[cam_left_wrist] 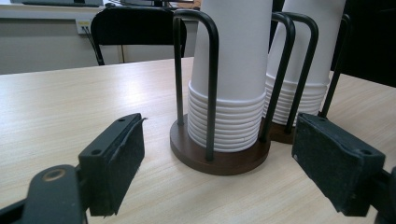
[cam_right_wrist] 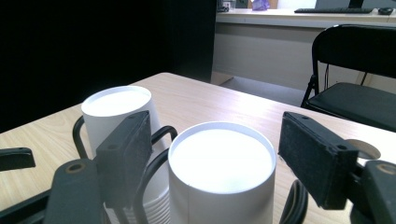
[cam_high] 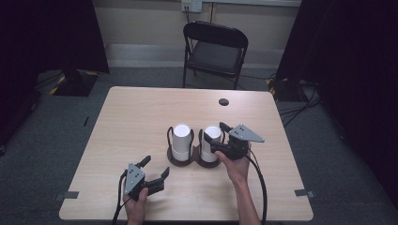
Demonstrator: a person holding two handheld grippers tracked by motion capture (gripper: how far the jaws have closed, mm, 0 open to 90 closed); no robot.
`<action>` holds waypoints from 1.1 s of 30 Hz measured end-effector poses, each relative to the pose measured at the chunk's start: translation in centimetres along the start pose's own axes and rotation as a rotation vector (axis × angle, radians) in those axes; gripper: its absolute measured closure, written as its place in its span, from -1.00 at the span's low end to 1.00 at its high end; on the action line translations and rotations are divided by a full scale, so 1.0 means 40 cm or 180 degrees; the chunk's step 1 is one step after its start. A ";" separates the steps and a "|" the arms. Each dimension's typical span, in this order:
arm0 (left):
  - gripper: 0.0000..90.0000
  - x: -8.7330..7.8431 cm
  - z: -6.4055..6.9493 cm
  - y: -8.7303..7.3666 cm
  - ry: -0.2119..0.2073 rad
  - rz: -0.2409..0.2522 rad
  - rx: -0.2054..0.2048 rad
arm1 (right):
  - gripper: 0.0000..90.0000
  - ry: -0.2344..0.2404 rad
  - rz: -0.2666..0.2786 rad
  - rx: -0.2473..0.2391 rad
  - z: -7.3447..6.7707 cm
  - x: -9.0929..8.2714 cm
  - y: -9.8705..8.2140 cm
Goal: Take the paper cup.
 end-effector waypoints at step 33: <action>-0.65 0.000 -0.005 0.000 -0.0083 -0.0012 -0.0030 | -0.25 -0.0092 -0.0270 -0.0091 0.001 0.049 -0.032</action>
Point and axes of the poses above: each handheld gripper's, and its own axes: x roughly forward along the jaws, y roughly out of its top, z roughly to its right, the point moved 1 cm from there along x, roughly forward along the jaws, and after that the axes turned 6 degrees about z, right-handed, at the moved point
